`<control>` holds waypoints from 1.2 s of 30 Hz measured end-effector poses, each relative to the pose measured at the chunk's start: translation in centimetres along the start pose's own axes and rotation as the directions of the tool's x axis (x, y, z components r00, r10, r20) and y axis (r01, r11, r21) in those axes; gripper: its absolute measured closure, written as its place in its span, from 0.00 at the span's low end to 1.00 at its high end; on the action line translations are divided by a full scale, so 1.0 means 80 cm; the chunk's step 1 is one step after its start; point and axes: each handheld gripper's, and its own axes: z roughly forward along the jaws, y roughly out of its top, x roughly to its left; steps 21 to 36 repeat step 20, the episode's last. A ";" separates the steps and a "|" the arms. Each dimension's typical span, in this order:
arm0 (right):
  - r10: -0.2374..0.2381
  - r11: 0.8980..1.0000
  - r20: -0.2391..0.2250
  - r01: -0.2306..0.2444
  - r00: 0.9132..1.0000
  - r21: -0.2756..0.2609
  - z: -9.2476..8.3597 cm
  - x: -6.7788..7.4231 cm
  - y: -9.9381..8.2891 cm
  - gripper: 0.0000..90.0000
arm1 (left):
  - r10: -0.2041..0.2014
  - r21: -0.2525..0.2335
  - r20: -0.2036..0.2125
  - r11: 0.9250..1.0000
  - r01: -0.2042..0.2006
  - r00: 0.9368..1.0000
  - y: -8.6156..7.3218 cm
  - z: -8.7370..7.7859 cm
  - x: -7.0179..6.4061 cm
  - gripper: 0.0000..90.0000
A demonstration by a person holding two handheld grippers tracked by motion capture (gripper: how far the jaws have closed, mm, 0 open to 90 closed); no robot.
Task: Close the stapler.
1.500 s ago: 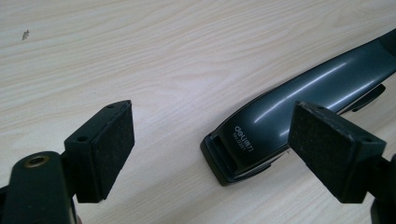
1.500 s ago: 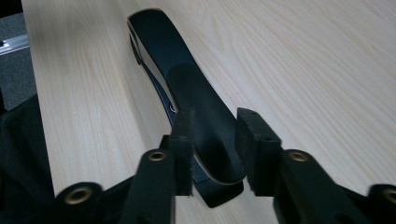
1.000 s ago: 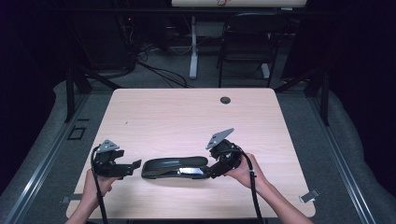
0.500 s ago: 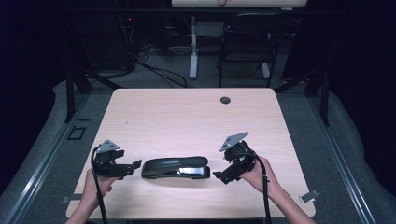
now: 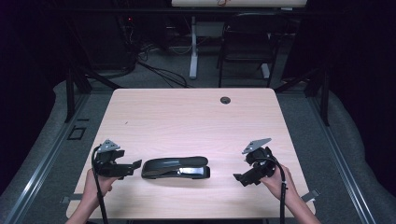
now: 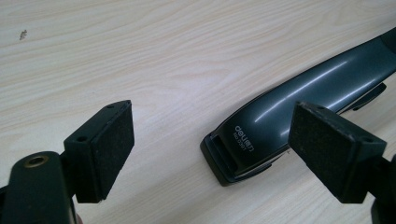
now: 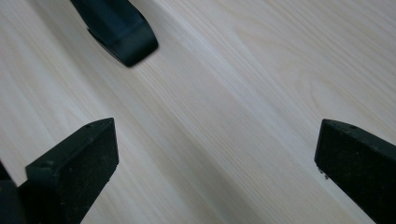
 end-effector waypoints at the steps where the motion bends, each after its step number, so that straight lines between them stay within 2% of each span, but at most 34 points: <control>1: -0.001 1.000 0.011 0.001 1.000 0.009 0.001 -0.003 -0.004 0.00 | 0.000 -0.002 0.000 1.000 0.000 1.000 0.000 0.000 0.000 0.16; 4: 0.011 0.999 0.027 -0.012 1.000 0.041 0.006 -0.009 -0.014 0.00 | 0.002 0.000 -0.003 1.000 -0.002 1.000 0.000 0.000 0.000 0.16; 7: 0.030 0.997 -0.001 -0.030 1.000 0.074 0.015 -0.011 -0.018 0.00 | 0.004 -0.003 -0.005 1.000 -0.004 1.000 0.000 0.000 0.000 0.16; 14: -0.033 0.988 -0.009 0.034 0.999 0.149 0.030 -0.005 -0.018 0.00 | 0.011 -0.012 -0.017 1.000 -0.011 1.000 0.000 -0.002 0.001 0.16; 17: -0.045 0.984 -0.019 0.047 0.999 0.171 0.038 -0.004 -0.022 0.00 | 0.022 -0.013 -0.028 1.000 -0.023 0.999 0.000 -0.002 0.001 0.15; 20: -0.098 0.974 -0.004 0.096 0.995 0.204 0.045 -0.005 -0.026 0.00 | 0.029 -0.029 -0.038 0.999 -0.030 0.999 0.000 -0.002 0.001 0.14; 36: -0.098 0.974 -0.004 0.096 0.995 0.204 0.045 -0.005 -0.026 0.00 | 0.029 -0.029 -0.038 0.999 -0.030 0.999 0.000 -0.002 0.001 0.14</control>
